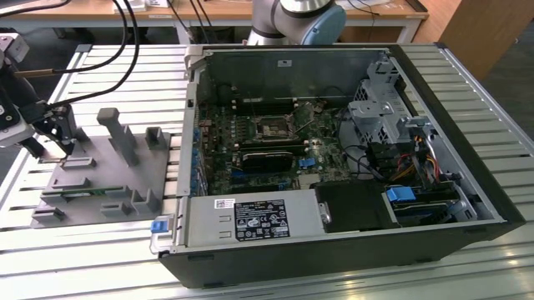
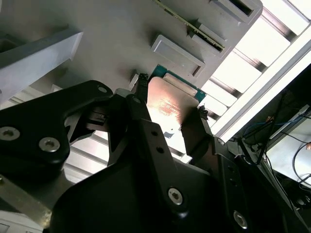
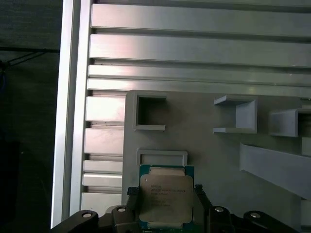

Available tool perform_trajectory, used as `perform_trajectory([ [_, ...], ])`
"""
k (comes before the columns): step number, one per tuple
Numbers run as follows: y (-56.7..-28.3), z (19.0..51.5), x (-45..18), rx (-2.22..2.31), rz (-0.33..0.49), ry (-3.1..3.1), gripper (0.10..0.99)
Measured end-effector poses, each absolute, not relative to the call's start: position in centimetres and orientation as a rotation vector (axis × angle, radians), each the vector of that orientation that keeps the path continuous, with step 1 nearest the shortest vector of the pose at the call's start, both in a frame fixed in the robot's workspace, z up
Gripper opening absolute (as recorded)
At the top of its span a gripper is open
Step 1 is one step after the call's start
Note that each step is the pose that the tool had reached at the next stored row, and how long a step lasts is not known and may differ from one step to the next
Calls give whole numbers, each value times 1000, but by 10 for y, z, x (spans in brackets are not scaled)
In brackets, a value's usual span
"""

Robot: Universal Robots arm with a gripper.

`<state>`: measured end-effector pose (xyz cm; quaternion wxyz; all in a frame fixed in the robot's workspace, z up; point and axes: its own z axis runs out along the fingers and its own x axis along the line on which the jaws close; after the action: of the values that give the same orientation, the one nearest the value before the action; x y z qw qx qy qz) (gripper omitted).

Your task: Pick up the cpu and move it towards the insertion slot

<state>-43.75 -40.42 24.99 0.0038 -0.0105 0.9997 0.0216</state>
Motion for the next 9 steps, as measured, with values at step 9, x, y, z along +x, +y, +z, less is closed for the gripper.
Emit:
perform_trajectory([
  [9, -404, 253, -437, -33, 68, 3133, 525],
])
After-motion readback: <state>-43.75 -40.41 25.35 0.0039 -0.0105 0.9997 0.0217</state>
